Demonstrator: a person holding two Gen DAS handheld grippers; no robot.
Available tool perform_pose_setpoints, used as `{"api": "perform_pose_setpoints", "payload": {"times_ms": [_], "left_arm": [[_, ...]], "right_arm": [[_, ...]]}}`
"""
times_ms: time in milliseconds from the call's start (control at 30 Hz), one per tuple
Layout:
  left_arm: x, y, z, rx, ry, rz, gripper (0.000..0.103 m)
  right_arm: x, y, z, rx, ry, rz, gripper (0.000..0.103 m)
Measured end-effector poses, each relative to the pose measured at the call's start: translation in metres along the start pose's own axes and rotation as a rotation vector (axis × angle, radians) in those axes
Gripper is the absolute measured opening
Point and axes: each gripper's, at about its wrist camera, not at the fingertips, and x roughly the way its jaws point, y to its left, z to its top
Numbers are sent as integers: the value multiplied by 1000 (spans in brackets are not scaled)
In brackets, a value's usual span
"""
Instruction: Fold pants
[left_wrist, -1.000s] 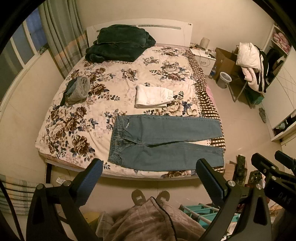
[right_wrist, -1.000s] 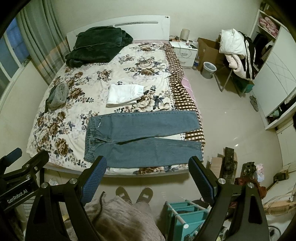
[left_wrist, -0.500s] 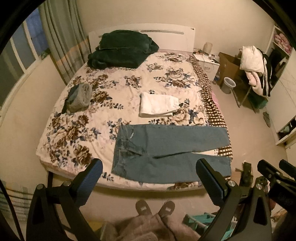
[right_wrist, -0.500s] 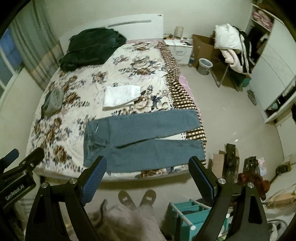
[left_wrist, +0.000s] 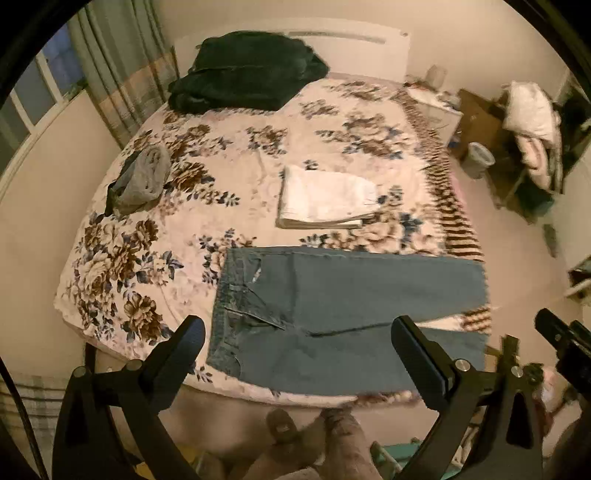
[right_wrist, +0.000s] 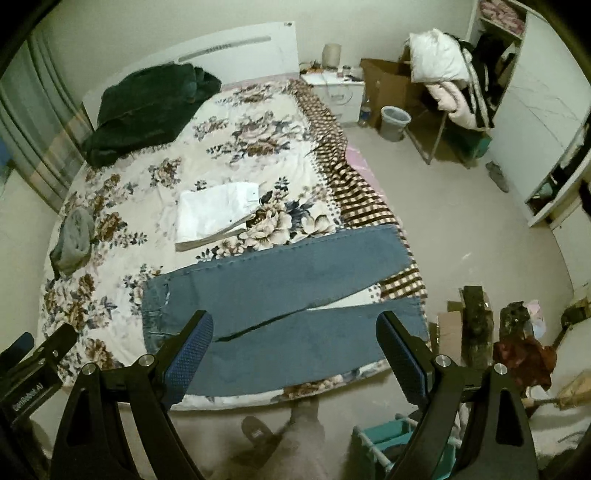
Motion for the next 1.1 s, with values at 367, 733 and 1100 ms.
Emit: {"api": "perform_pose_setpoints", "payload": {"times_ms": [367, 733, 1100], "left_arm": [[219, -62, 49, 50, 122, 140, 103], [453, -133, 52, 528, 318, 154, 103], [520, -132, 55, 680, 496, -103, 42]], "right_arm": [[314, -13, 93, -256, 175, 0, 92], [606, 5, 86, -783, 473, -161, 92], [688, 17, 88, -954, 620, -10, 53]]}}
